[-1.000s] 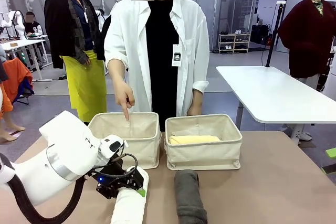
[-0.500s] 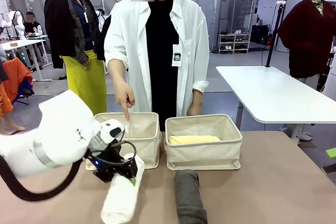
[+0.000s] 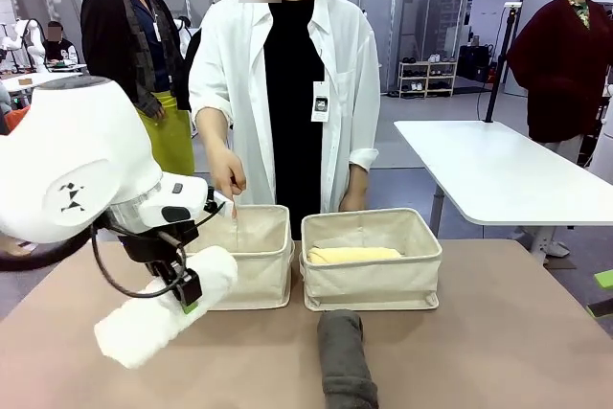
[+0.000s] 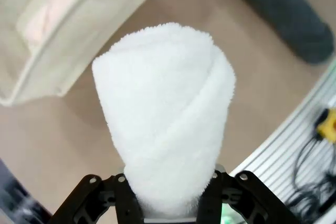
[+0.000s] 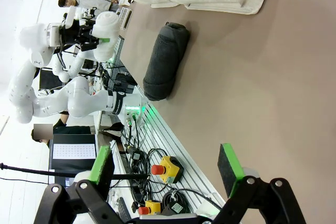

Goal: Divide the towels into two baskets.
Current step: Pick up one hotel-folded towel from the bottom of the table and place it in the Fabric basket indicated by the person.

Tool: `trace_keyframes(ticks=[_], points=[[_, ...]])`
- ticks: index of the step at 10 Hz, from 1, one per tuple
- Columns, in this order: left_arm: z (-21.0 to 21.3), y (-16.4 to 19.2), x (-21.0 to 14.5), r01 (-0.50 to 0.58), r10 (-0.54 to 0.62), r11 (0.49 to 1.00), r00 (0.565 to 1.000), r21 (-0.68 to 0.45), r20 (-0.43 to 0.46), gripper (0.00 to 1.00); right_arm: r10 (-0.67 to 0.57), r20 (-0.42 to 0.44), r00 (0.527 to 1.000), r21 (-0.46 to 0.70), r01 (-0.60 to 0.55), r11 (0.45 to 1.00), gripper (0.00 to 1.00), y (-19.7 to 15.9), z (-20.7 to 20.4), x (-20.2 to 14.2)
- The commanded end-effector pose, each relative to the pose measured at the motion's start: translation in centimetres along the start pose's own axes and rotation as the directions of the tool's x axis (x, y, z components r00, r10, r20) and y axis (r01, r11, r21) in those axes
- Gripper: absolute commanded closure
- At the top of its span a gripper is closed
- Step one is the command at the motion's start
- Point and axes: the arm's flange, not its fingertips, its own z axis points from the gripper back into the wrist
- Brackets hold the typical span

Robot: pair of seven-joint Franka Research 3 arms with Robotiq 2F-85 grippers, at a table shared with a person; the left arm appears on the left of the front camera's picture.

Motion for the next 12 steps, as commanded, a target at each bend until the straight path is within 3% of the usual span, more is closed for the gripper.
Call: trace_keyframes(ticks=[1,2,3,5,6,7,10,11,12], points=[[1.5,-0.1,-0.7,0.185,-0.185,0.983,0.983,-0.019,0.012,0.68,-0.005,0.011,1.0,-0.009,0.005,1.0,0.0,0.2,-0.2,-0.2],[1.6,-0.2,-1.1,0.144,-0.139,0.985,0.989,-0.094,0.056,0.68,-0.005,0.011,1.0,-0.009,0.005,1.0,0.0,0.2,-0.2,-0.2],[0.7,-0.6,0.0,0.12,-0.12,0.993,0.993,-0.001,0.002,0.68,-0.005,0.011,1.0,-0.009,0.005,1.0,0.0,0.2,-0.2,-0.2],[1.2,-0.7,-0.1,0.168,-0.167,0.985,0.986,-0.027,0.025,0.63,-0.005,0.011,1.0,-0.009,0.005,1.0,0.0,0.2,-0.2,-0.2],[2.0,-1.7,-0.4,0.407,-0.421,0.897,0.905,0.171,0.055,0.63,-0.005,0.011,1.0,-0.009,0.005,1.0,0.0,0.2,-0.2,-0.2],[3.9,-1.2,1.0,0.508,-0.54,0.803,0.841,0.313,0.021,0.63,-0.005,0.011,1.0,-0.009,0.005,1.0,0.0,0.2,-0.2,-0.2],[4.6,3.8,6.9,0.759,-0.792,0.561,0.608,0.33,-0.051,0.63,-0.005,0.011,1.0,-0.009,0.005,1.0,0.0,0.2,-0.2,-0.2],[4.2,6.1,9.1,0.796,-0.83,0.504,0.554,0.334,-0.067,0.63,-0.005,0.011,1.0,-0.009,0.005,1.0,0.0,0.2,-0.2,-0.2],[3.5,7.9,11.2,0.818,-0.839,0.501,0.54,0.284,-0.074,0.63,-0.005,0.011,1.0,-0.009,0.005,1.0,0.0,0.2,-0.2,-0.2]])
